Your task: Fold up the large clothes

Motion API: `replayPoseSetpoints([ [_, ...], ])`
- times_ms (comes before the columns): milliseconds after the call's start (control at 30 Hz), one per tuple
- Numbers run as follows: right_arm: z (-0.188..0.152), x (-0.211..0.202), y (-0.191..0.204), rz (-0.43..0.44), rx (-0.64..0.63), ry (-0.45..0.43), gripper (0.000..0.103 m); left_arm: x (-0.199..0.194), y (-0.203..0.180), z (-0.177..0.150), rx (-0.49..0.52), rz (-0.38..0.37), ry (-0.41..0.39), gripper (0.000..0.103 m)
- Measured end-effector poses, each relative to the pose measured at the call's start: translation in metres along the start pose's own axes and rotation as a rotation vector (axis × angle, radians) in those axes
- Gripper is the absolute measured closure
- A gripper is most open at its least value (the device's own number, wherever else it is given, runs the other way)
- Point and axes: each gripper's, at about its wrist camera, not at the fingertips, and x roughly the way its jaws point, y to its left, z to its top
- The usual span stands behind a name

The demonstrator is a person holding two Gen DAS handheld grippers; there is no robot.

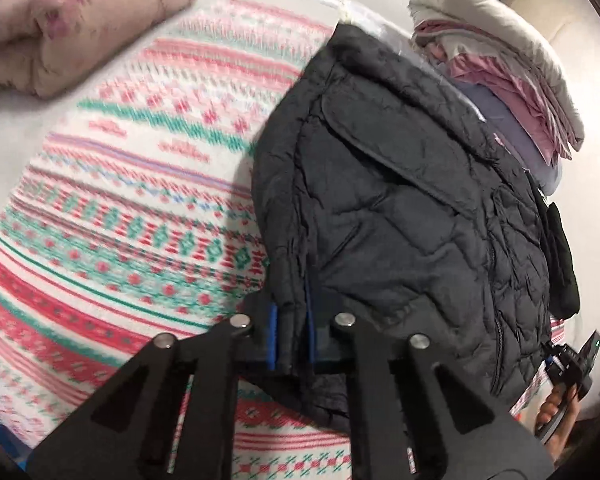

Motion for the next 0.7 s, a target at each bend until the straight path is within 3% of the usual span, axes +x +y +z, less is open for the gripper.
replayPoseSetpoints([
  [233, 0.004, 0.015, 0.055, 0.045, -0.165, 0.007, 0.093, -0.031, 0.024, -0.018, -0.027, 0.089, -0.038, 0.092],
  [400, 0.008, 0.030, 0.093, 0.082, -0.212, 0.027, 0.094, -0.037, 0.050, -0.019, -0.109, 0.079, -0.034, 0.092],
  [567, 0.001, 0.014, 0.090, 0.029, -0.255, 0.003, 0.094, -0.032, 0.042, -0.027, -0.055, 0.080, -0.019, 0.090],
  [700, -0.011, 0.001, 0.056, -0.013, -0.283, 0.038, 0.090, -0.023, 0.048, -0.030, -0.081, 0.064, 0.005, 0.070],
])
